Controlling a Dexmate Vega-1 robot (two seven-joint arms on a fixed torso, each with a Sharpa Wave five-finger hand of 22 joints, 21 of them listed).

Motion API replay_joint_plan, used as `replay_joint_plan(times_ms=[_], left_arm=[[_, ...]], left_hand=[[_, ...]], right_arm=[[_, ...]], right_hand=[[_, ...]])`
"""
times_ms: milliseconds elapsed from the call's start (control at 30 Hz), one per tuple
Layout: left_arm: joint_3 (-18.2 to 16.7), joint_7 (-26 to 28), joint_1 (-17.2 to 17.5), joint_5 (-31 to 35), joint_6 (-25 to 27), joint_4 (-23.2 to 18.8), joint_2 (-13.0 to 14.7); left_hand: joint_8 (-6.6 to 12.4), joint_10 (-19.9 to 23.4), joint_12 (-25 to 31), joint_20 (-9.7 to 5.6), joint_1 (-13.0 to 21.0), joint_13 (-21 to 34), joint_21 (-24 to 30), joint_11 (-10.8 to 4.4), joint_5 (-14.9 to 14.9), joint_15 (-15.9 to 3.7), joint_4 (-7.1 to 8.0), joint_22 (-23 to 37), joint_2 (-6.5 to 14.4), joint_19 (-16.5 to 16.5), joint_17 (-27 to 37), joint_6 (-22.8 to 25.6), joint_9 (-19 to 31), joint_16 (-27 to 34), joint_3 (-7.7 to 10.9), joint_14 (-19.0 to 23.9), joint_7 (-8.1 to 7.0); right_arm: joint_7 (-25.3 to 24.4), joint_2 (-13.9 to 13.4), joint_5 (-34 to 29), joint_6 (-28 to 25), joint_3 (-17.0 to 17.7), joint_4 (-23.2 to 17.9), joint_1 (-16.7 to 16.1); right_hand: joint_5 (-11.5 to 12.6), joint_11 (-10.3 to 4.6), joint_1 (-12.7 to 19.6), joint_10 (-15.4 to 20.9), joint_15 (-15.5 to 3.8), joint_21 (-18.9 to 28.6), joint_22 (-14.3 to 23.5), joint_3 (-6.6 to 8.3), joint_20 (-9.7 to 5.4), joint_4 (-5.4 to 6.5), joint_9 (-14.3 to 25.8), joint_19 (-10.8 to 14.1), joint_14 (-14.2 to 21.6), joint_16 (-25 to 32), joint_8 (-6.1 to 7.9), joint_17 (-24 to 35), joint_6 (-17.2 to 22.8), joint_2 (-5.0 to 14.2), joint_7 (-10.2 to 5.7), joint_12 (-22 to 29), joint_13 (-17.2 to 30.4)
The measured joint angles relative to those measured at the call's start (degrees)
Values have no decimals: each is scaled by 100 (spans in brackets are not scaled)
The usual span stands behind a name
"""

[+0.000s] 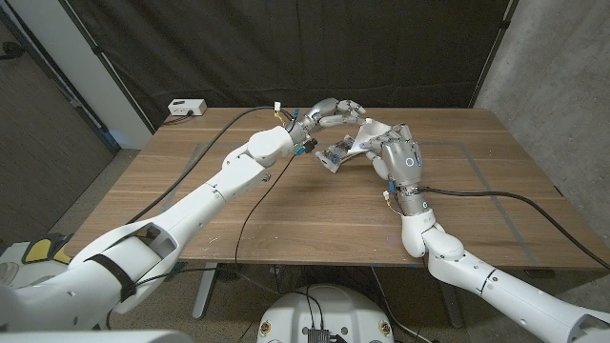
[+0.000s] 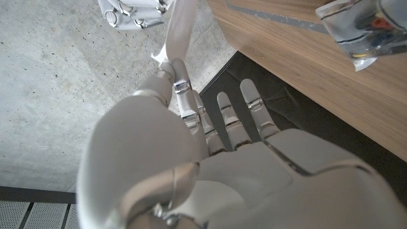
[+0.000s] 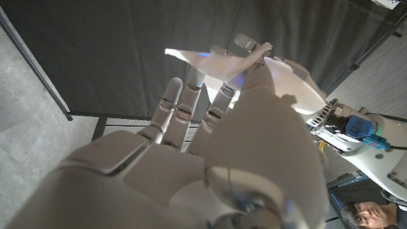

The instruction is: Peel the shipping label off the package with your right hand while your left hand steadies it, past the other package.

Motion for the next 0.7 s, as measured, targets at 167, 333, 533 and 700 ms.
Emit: replay_joint_plan(times_ms=[167, 333, 533, 700], left_arm=[[38, 2, -20, -26, -195, 131, -102], [91, -101, -107, -136, -245, 239, -150], [144, -559, -205, -260, -284, 353, -179], [185, -725, -279, -330, -298, 452, -220]], left_hand=[[226, -351, -26, -80, -53, 118, 53, 32, -7, 4, 84, 65, 108, -187, 79, -239, 627, -91, 133, -220, 60], [515, -796, -76, -138, -156, 286, 177, 195, 26, 10, 151, 143, 362, -448, 172, -659, 1366, -135, 203, -444, 245], [825, -1058, -25, -200, -285, 456, 394, 330, 27, 0, 192, 236, 490, -653, 278, -988, 1974, -137, 257, -577, 281], [1122, -1234, 59, -200, -294, 632, 637, 409, 27, 1, 251, 345, 632, -653, 410, -1434, 2595, -105, 315, -639, 317]], right_arm=[[-3, -5, 14, 36, 5, -2, -6], [-13, -5, 31, 59, 12, 13, -6], [-43, 10, 80, 83, 41, 29, -25], [-39, 36, 218, 67, 89, 27, -61]], right_hand=[[22, -20, 0, 20, 0, 11, -39, 0, 0, 0, 0, 0, 0, -21, -1, 0, 0, 0, 0, -17, 22], [23, -7, -3, -61, 18, 54, -108, 0, 0, 0, 20, 0, -27, -219, -17, -150, -9, 3, 7, -104, 24], [-92, 22, -398, -672, 32, 36, -269, -71, 39, 98, 68, -45, -178, -760, -109, -628, -1087, 92, -40, -557, -225], [-193, 97, -1320, -1787, 60, -192, -318, -399, 135, 497, 40, -200, -536, -1475, -171, -1065, -3050, -115, 8, -976, -359]])
